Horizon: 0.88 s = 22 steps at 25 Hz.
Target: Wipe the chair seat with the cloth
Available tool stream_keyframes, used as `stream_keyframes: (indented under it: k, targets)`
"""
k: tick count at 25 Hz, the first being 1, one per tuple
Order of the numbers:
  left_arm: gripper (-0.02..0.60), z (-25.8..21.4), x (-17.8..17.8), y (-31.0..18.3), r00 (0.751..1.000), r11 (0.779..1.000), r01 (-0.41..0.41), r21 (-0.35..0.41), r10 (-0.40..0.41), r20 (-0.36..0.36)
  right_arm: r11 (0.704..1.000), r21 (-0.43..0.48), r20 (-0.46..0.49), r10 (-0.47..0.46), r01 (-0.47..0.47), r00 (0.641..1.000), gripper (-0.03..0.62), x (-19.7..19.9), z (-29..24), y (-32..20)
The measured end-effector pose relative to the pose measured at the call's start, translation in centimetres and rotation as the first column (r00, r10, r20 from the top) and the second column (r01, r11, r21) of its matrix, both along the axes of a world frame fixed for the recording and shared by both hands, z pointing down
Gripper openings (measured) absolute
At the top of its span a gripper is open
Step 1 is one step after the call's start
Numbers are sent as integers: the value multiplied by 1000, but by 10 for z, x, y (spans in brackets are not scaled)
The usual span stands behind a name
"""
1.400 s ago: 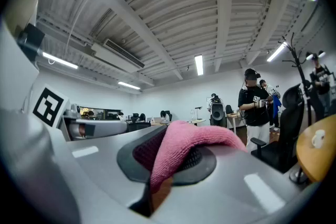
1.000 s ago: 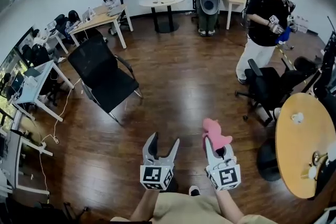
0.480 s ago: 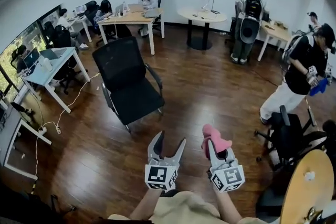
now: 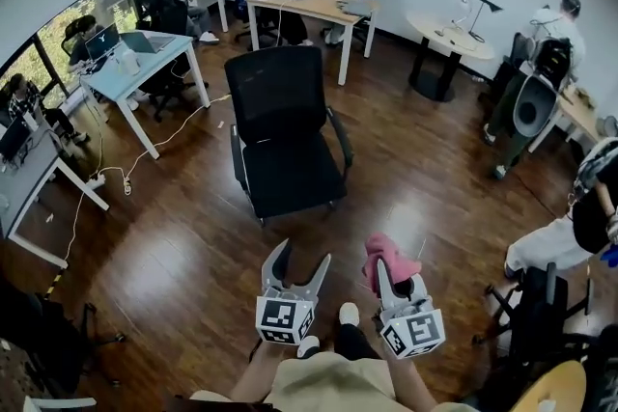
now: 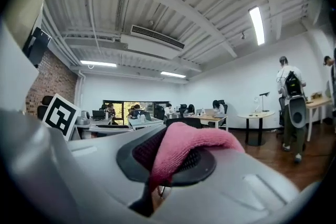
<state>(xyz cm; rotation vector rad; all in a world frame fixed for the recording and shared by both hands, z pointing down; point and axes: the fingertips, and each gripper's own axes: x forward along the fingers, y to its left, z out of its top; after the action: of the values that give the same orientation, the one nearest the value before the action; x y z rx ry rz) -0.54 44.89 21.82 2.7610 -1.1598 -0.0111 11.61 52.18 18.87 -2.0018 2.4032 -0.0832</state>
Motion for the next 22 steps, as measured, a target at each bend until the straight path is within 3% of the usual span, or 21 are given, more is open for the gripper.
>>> stream_keyframes:
  k: [8,15,19,22]
  targets:
    - [302,7,17,-105,986,985,169,-25,-169,4,969,6,100,-246,247,964,15,22,7,-126]
    - [299,10,24,-179,941,942,336,-16,-335,42,960,12,176,-279,281,944,17,79,15,-209]
    - [298,22,14,-201,918,918,395,-49,-391,70,924,-25,240,-366,383,899,15,72,31,-248]
    - [296,32,-1,-226,902,901,429,-66,-424,82,916,-62,236,-373,397,898,15,59,43,-281]
